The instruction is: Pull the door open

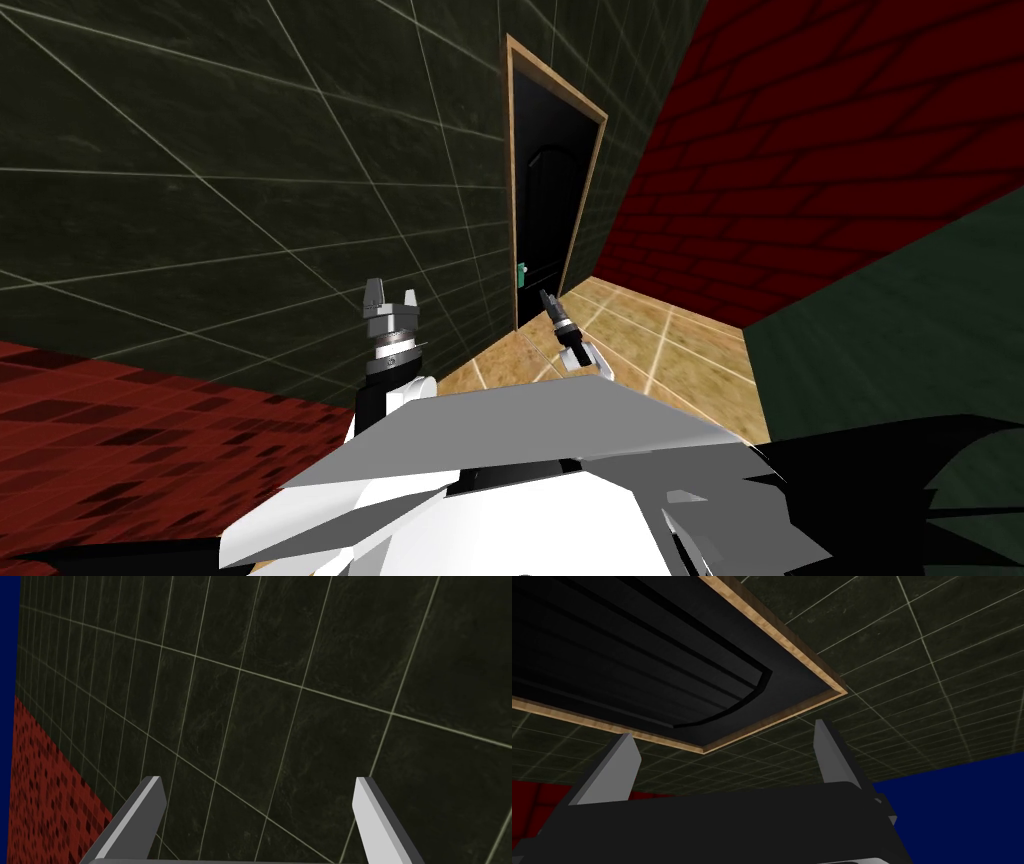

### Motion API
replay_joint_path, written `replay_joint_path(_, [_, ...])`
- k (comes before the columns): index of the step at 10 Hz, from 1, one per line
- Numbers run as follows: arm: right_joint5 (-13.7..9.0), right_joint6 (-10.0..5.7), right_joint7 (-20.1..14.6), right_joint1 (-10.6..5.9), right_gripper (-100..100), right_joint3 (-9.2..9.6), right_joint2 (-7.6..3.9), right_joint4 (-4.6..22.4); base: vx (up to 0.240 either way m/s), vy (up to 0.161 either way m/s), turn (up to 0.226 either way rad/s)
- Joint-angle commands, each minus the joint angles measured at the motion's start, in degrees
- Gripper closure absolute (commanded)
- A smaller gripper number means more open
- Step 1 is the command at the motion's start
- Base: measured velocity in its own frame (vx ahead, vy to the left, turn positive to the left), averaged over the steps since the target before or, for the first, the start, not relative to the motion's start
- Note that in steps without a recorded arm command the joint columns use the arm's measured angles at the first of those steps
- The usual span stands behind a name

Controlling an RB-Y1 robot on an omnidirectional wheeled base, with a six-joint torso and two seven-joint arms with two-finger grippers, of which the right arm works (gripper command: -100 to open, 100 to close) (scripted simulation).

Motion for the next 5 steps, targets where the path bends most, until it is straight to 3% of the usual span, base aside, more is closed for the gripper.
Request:
replay_joint_path(1, [0.89, -0.38, 1.41, -1.04, -100, 0.37, -0.22, 2.08, 0.096, -0.068, 0.008])
replay_joint_path(5, [3.08, -0.72, 4.6, -3.86, -100, 1.34, -0.73, 6.78, 0.093, -0.057, 0.006])
